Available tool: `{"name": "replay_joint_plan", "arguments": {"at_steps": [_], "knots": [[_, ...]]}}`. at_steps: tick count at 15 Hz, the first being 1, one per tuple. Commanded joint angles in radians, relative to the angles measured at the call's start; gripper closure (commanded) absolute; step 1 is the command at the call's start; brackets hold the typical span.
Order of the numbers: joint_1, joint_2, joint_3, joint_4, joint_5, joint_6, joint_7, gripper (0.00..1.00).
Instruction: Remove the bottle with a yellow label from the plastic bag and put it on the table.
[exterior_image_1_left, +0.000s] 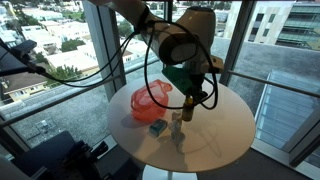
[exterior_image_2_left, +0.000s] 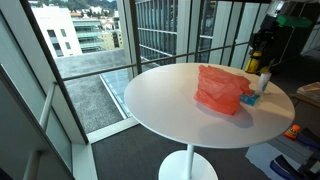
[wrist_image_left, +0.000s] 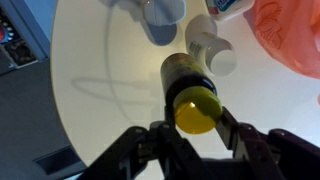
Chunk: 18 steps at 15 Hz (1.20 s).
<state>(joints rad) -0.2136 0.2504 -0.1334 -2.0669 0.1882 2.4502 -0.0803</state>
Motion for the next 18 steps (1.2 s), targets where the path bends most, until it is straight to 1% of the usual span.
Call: {"name": "replay_joint_plan", "arguments": {"at_steps": [1,8,11,18], "knots": [[-0.009,0.006,0.010,-0.031,0.025,0.042,-0.048,0.80],[-0.020,0.044,0.025,-0.072,0.039,0.119,-0.093,0.80],[-0.027,0.071,0.037,-0.080,0.060,0.158,-0.113,0.80],[-0.042,0.134,0.065,-0.087,0.059,0.221,-0.127,0.80]]}}
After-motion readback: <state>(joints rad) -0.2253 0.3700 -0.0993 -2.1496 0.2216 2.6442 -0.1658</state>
